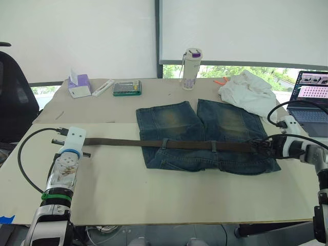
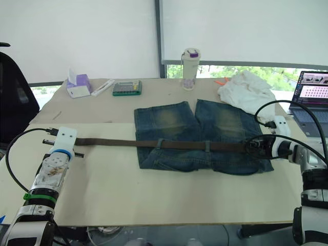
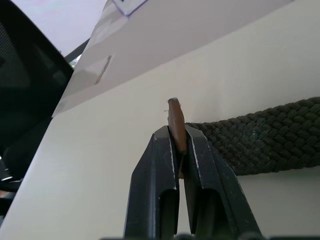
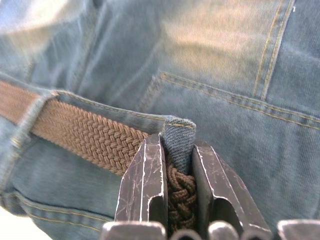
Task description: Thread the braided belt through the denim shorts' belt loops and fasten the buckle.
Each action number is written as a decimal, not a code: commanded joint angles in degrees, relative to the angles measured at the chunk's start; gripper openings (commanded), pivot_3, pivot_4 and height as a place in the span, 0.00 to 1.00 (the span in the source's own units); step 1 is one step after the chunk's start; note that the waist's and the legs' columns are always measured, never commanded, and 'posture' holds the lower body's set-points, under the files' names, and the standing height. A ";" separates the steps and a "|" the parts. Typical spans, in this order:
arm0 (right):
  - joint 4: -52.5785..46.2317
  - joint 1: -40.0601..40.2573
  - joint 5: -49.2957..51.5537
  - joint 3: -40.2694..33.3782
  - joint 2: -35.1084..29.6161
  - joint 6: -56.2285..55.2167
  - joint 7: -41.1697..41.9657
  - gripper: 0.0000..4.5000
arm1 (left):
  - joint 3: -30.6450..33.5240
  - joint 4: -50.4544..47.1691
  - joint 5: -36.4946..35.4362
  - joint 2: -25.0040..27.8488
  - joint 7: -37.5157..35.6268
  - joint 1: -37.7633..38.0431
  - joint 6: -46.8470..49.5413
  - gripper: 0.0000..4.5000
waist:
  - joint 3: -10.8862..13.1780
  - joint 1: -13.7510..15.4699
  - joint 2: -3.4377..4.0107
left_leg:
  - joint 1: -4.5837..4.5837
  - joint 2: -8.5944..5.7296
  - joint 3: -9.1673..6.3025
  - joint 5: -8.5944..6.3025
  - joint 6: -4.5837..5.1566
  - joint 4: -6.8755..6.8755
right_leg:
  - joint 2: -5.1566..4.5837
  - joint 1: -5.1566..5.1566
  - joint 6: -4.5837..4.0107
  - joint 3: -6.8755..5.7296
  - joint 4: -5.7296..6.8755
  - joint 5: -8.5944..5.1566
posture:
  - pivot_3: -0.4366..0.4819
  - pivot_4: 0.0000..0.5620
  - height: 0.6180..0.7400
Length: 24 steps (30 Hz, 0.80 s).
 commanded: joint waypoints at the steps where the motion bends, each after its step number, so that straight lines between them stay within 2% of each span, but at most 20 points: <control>1: -4.22 1.44 3.09 -6.78 0.81 1.39 -4.22 0.05 | 3.99 3.79 0.42 2.70 6.05 -1.55 2.23 0.00 | 0.00 -0.13 0.00 | -0.01 0.00 0.00 0.00 0.00 0.00 | -0.01 0.00 0.00 0.00 0.06 0.00 | 0.48 0.27 1.00; 4: -7.49 3.04 5.78 -10.23 2.48 3.42 -6.62 0.05 | 4.76 5.62 -0.34 3.11 7.32 -2.09 2.30 0.00 | 0.00 -0.26 0.00 | 0.02 -0.02 0.02 0.00 0.00 0.02 | 0.00 -0.06 0.01 0.00 0.32 0.00 | 0.48 0.27 1.00; 7: -12.94 5.03 9.40 -13.40 5.40 7.00 -9.88 0.05 | 4.85 7.53 -2.71 2.17 3.10 -3.19 1.42 0.00 | 0.00 -0.22 0.00 | 0.03 -0.02 0.03 0.00 0.00 0.02 | 0.03 -0.09 0.01 -0.05 0.39 0.00 | 0.48 0.27 1.00; 11: -20.96 8.69 11.98 -14.60 8.40 10.07 -13.11 0.05 | 3.47 7.61 -5.44 0.03 -5.07 -5.33 -0.31 0.32 | -0.02 -0.08 0.01 | 0.02 -0.04 0.03 0.00 0.00 0.03 | 0.02 -0.09 0.01 -0.10 0.42 0.00 | 0.48 0.27 1.00; 14: -24.38 10.64 12.99 -15.40 9.33 10.73 -14.78 0.05 | 2.13 6.87 -3.91 0.02 -4.99 -7.10 -2.89 0.51 | -0.02 0.05 0.00 | -0.01 -0.09 0.04 0.01 0.01 0.07 | 0.03 -0.09 0.01 -0.16 0.42 0.00 | 0.48 0.27 1.00; 15: -24.92 10.92 13.24 -15.71 9.53 10.82 -15.20 0.05 | 1.82 6.24 -3.60 0.13 -5.00 -7.66 -3.97 0.62 | -0.02 0.08 -0.01 | -0.03 -0.08 0.03 0.01 0.01 0.09 | 0.05 -0.09 0.01 -0.21 0.42 0.00 | 0.48 0.27 1.00; 17: -25.46 11.31 13.62 -16.22 9.76 10.81 -15.80 0.05 | -0.12 3.81 -1.83 0.64 -5.46 -9.46 -10.31 0.75 | -0.02 0.12 -0.01 | -0.05 -0.08 0.03 0.01 0.01 0.10 | 0.05 -0.09 0.01 -0.22 0.42 0.00 | 0.48 0.27 1.00; 22: -26.55 12.52 14.44 -16.25 10.44 10.37 -16.82 0.05 | -3.26 0.00 0.74 -0.64 -5.28 -13.99 -15.69 0.76 | -0.03 0.52 -0.09 | -0.10 -0.09 0.04 0.01 0.01 0.13 | 0.08 -0.09 0.01 -0.25 0.39 0.00 | 0.48 0.27 1.00; 24: -26.75 12.68 14.54 -16.24 10.70 10.20 -17.07 0.05 | -4.05 -1.79 -2.99 -3.93 -11.32 -15.66 -16.82 0.76 | -0.04 0.61 -0.08 | -0.10 -0.08 0.04 0.02 0.01 0.13 | 0.12 -0.08 0.02 -0.24 0.39 0.00 | 0.48 0.27 1.00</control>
